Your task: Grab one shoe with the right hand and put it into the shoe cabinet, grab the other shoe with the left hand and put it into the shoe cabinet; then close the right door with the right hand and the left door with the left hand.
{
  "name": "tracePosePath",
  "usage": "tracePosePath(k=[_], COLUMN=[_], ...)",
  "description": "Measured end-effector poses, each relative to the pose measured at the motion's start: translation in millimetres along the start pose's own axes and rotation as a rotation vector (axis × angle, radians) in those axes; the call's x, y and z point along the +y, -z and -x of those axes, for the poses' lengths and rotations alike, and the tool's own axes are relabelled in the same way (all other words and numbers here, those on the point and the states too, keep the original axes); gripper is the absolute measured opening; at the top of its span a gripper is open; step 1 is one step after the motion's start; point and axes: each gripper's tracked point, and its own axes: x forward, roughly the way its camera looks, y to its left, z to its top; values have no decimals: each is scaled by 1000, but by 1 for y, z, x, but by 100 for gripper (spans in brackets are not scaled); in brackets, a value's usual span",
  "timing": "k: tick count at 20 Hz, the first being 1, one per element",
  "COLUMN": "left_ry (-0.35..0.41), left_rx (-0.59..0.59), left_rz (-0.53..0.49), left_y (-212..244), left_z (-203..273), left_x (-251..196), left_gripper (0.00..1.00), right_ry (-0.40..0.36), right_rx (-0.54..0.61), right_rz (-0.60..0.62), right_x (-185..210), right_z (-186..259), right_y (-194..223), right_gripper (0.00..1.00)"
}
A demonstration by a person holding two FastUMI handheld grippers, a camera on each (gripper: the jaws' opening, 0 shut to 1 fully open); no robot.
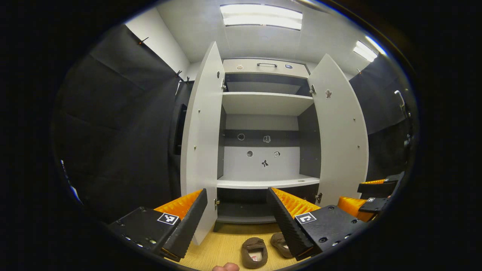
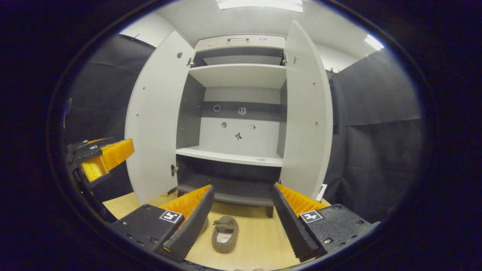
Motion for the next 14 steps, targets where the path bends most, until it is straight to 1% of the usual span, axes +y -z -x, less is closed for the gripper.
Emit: tracePosePath(k=[4,7,10,13,14], left_ry=[-19,-36,-54,-65,-69], left_rx=[4,13,23,34,36], left_rz=[1,3,6,0,-4], left_y=[1,4,6,8,8], left_z=[6,7,10,13,14], left_x=[8,17,23,32,34], left_gripper=[96,96,96,96,96], right_ry=[-65,-98,-131,-146,-152], right_rx=[82,159,261,379,415], right_rz=[15,10,3,-23,-36], right_x=[23,38,53,63,67], right_z=[-29,-51,-71,-86,-91], right_y=[37,71,119,168,183], right_gripper=[99,99,96,90,92])
